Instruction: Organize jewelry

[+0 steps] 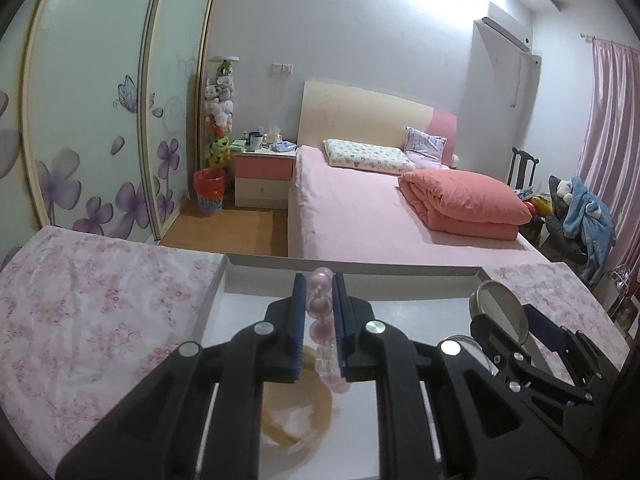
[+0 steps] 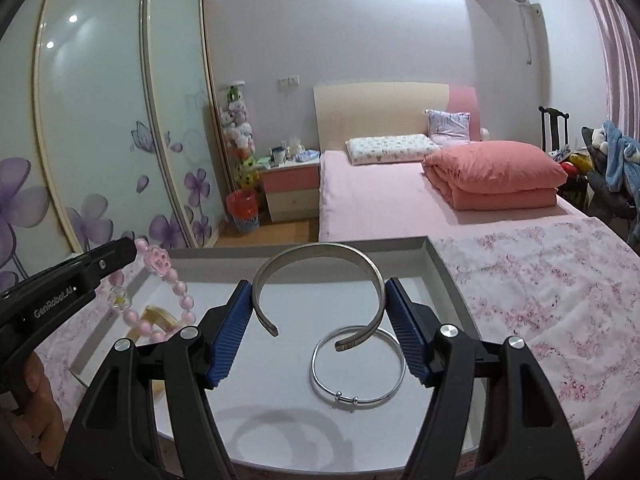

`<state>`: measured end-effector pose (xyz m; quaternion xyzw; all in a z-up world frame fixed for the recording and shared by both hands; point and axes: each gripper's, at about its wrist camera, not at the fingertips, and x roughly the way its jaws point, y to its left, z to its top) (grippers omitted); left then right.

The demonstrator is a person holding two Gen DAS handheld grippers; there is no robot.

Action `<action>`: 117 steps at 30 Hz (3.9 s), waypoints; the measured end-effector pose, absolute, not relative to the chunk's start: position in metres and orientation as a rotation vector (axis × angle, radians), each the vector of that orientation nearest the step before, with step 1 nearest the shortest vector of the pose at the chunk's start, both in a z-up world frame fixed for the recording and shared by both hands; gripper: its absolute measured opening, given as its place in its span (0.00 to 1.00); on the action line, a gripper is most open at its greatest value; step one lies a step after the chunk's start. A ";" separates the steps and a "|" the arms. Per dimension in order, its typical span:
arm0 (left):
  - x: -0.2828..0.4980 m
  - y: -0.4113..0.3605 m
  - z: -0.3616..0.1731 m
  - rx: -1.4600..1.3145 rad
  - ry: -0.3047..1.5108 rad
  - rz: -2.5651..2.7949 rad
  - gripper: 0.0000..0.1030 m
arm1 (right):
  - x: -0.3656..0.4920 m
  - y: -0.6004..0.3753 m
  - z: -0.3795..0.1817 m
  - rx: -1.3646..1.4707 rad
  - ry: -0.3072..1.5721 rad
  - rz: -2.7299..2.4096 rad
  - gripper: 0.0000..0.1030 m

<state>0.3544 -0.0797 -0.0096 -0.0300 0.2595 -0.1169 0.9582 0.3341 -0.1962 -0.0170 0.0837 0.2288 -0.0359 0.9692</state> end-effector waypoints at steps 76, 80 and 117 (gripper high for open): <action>0.242 -0.027 -0.078 0.129 0.884 -0.132 0.14 | 0.210 -0.206 -0.037 0.167 0.686 -0.020 0.72; 0.234 -0.013 -0.078 0.124 0.885 -0.111 0.14 | 0.221 -0.202 -0.045 0.150 0.753 -0.007 0.66; 0.230 0.000 -0.077 0.082 0.888 -0.113 0.15 | 0.224 -0.202 -0.056 0.210 0.897 0.110 0.09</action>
